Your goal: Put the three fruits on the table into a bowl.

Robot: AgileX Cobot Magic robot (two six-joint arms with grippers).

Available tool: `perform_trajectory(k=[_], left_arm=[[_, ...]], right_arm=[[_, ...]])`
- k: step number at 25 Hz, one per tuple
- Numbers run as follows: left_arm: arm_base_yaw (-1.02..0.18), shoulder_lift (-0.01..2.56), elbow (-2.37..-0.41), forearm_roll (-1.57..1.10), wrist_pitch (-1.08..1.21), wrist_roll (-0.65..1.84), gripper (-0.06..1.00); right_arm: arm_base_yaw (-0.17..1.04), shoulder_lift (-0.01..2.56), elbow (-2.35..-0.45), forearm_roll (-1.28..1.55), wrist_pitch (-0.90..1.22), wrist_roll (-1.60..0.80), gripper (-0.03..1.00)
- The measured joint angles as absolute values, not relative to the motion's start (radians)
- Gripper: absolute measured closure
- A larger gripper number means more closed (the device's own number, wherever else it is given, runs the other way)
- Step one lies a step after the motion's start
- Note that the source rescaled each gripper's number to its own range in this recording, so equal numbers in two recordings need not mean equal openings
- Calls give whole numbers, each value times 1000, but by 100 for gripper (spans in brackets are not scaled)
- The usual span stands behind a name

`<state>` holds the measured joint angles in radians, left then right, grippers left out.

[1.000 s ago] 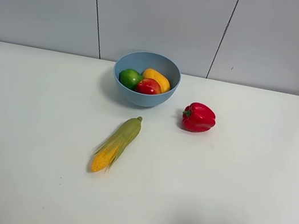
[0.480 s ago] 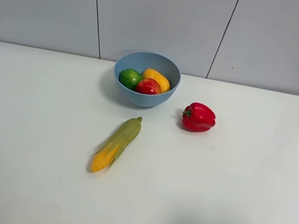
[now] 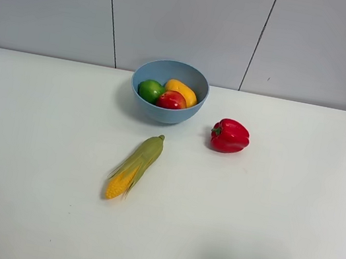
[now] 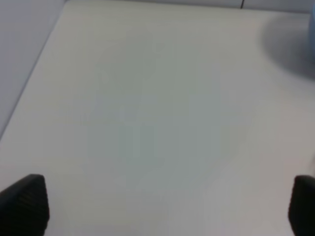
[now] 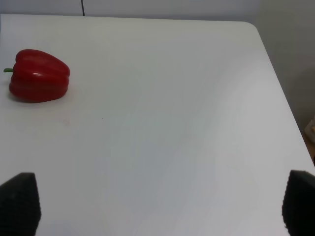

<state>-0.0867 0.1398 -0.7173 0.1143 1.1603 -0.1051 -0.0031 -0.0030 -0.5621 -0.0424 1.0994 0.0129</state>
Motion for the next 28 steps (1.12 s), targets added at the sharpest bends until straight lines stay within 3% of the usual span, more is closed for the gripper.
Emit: perform_trajectory(k=[11,28], left_arm=[[-87,-3,-499,133,1104,-140,-6],[-87,-3,-443,137,1090,-143,-6]], right_arm=[[-3,-3,-562,-42,1099,13,-1],[-3,-3,-562,-42,1099,13,-1]])
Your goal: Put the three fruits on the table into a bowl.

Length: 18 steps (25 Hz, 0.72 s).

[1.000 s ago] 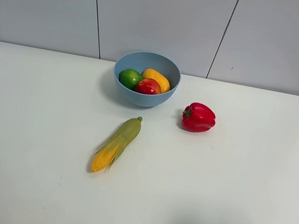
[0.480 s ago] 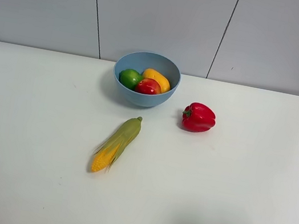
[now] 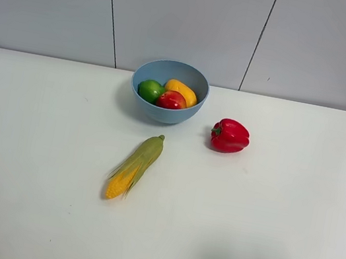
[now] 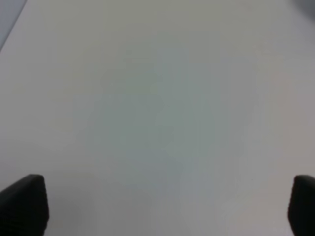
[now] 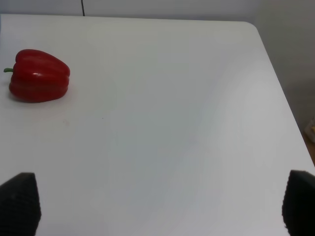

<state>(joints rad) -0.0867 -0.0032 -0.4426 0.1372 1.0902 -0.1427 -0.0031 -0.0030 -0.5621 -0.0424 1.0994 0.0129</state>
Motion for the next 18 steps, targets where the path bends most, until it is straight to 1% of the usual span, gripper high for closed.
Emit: perform_trajectory(k=[9,14,18], left_arm=[[-87,-3,-443,137,1090,-143,-6],[-56,-3,-443,137,1090,-144,-6],[-54,-3,-443,138,1090,-144,-6]], right_arm=[[-3,-3,-562,-42,1099,13,-1],[-3,-3,-562,-42,1099,13,-1],[-3,-3,-562,-42,1099,13,-1]])
